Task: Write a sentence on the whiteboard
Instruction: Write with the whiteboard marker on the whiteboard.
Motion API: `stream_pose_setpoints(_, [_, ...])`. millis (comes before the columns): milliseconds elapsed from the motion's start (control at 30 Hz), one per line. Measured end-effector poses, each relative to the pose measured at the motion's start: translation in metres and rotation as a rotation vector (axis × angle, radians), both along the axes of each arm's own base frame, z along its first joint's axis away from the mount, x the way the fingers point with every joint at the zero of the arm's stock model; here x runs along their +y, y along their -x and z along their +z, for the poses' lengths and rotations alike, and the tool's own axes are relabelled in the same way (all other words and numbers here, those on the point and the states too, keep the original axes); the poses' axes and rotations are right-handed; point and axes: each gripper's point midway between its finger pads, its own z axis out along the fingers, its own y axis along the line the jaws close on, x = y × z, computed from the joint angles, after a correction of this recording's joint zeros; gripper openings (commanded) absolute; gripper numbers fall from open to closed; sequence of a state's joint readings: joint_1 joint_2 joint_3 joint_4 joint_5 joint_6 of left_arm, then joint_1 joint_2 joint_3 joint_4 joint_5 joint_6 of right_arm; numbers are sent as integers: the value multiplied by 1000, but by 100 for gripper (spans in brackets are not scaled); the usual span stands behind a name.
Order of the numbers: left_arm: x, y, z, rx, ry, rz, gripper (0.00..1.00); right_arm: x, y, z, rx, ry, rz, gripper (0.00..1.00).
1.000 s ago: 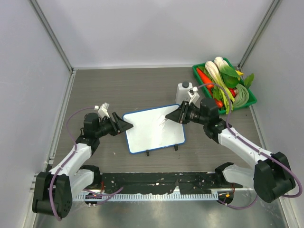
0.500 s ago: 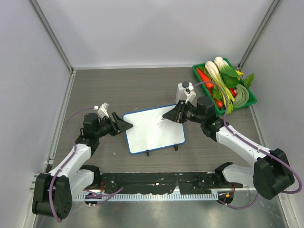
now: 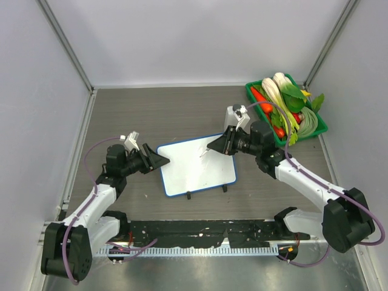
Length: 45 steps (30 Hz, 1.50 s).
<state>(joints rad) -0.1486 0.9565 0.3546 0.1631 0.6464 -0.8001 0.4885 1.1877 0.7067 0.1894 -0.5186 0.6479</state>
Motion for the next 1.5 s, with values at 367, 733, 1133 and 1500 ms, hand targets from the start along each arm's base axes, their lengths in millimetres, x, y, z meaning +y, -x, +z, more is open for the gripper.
stream_pose_setpoints(367, [0, 1, 1, -2, 1, -1, 57, 5, 1, 5, -22, 5, 14, 1])
stream_pose_setpoints(733, [0, 1, 1, -3, 1, -1, 57, 14, 5, 14, -45, 10, 32, 1])
stream_pose_setpoints(1133, [1, 5, -1, -13, -1, -1, 54, 24, -2, 35, -107, 40, 32, 1])
stream_pose_setpoints(1500, [4, 13, -20, 18, -19, 11, 54, 38, -3, 12, -80, 94, 39, 1])
